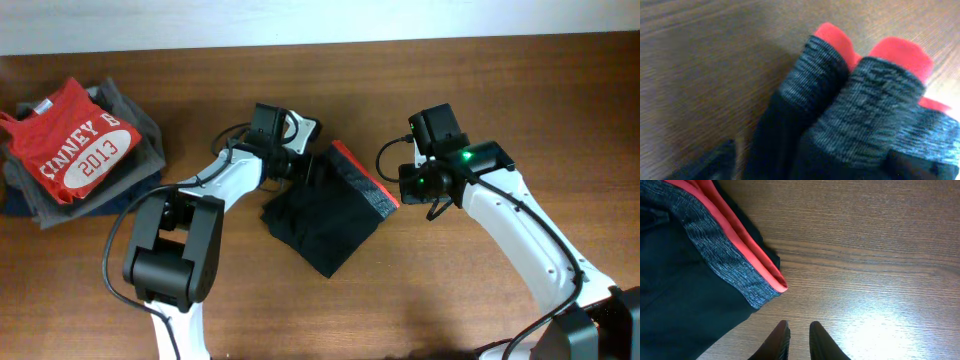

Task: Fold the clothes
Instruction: 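Grasp the folded pants with the left gripper and lift them, then carry the pants left and place them on top of the clothes stack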

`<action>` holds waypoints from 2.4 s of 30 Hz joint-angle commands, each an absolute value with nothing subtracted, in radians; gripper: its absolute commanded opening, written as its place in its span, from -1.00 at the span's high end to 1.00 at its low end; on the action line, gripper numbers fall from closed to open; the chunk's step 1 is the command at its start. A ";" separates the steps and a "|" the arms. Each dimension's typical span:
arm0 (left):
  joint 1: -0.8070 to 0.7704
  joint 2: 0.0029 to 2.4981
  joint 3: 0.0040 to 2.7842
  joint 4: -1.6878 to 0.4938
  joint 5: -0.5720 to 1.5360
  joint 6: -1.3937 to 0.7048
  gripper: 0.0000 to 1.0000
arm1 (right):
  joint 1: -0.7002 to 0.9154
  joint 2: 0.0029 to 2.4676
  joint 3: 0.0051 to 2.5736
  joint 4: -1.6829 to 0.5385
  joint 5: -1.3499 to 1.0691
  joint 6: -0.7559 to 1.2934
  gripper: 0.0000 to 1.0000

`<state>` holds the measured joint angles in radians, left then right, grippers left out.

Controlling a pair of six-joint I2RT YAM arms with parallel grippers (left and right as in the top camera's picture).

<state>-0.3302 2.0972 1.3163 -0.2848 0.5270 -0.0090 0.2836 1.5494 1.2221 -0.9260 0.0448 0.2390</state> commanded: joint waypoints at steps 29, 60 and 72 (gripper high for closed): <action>-0.191 1.821 1.393 -0.560 0.502 0.084 0.99 | 0.279 1.547 1.231 -0.939 0.057 0.241 0.62; 0.059 1.576 1.546 -0.624 0.355 0.084 0.99 | 0.279 1.547 1.231 -0.955 0.057 0.241 0.62; 0.291 1.575 1.649 -0.570 0.340 0.038 0.99 | 0.279 1.547 1.231 -0.962 0.058 0.241 0.61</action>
<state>0.2379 1.6089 1.6081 -0.6094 0.3443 0.0525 0.2836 1.5494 1.2221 -0.9577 0.0448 0.2382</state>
